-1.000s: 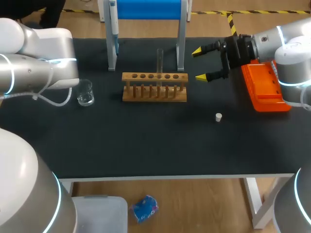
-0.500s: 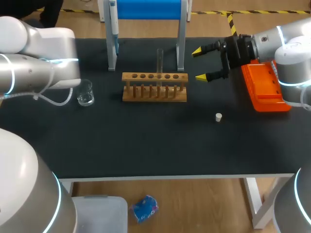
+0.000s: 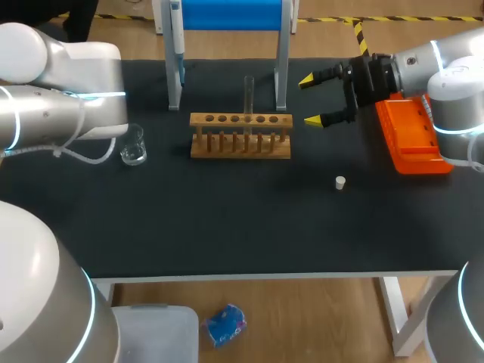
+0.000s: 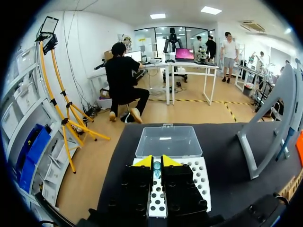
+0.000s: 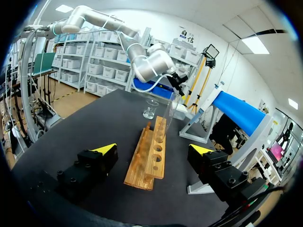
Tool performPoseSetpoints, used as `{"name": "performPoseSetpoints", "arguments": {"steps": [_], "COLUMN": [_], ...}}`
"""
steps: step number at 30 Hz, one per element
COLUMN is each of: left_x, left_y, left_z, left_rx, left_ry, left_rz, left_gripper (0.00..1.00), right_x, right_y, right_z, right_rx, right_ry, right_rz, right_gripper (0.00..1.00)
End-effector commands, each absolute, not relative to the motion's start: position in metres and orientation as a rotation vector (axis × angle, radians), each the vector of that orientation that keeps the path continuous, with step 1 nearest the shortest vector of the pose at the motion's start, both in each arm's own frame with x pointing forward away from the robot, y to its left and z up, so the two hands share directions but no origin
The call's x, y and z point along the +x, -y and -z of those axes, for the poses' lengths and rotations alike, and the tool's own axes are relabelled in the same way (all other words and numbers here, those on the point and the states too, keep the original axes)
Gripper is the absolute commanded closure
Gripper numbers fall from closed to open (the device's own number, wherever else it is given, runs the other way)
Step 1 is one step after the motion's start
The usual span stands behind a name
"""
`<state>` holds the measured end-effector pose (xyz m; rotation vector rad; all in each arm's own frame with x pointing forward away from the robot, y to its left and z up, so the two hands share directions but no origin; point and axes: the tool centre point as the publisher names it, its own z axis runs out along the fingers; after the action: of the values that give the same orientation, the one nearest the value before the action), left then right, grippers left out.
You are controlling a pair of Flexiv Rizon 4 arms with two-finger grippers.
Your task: Invert the test tube, pick up the pipette, mount the tip to pipette, aspirate from beaker and dispense into the tube, eject the tip, return the pipette, and cap with the stopper.
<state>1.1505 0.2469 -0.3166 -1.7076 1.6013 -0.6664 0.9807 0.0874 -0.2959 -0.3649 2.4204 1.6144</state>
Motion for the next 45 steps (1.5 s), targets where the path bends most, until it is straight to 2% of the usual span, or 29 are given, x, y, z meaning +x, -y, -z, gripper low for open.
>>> {"name": "performPoseSetpoints", "arguments": {"steps": [1,10,22,41,45], "left_x": [1.141,1.115,1.018,1.018,0.998], "left_y": [-0.246,-0.235,-0.146,-0.146,-0.104], "left_z": [0.308,0.271,0.201,0.201,0.191], "left_rx": [-1.697,-1.586,-1.181,-1.181,-0.972], "left_ry": [-1.592,-1.656,-2.209,-2.209,-2.371], "left_rz": [0.683,0.69,0.997,0.997,0.944], "left_gripper": [1.0,1.0,1.0,1.0,1.0], "right_x": [0.981,0.981,0.981,0.981,0.981], "right_y": [-0.087,-0.087,-0.087,-0.087,-0.087], "right_z": [0.296,0.296,0.296,0.296,0.296], "right_rx": [-0.366,-0.366,-0.366,-0.366,-0.366], "right_ry": [-2.421,-2.421,-2.421,-2.421,-2.421], "right_rz": [-1.613,-1.613,-1.613,-1.613,-1.613], "right_gripper": [0.0,0.0,0.0,0.0,0.0]}}
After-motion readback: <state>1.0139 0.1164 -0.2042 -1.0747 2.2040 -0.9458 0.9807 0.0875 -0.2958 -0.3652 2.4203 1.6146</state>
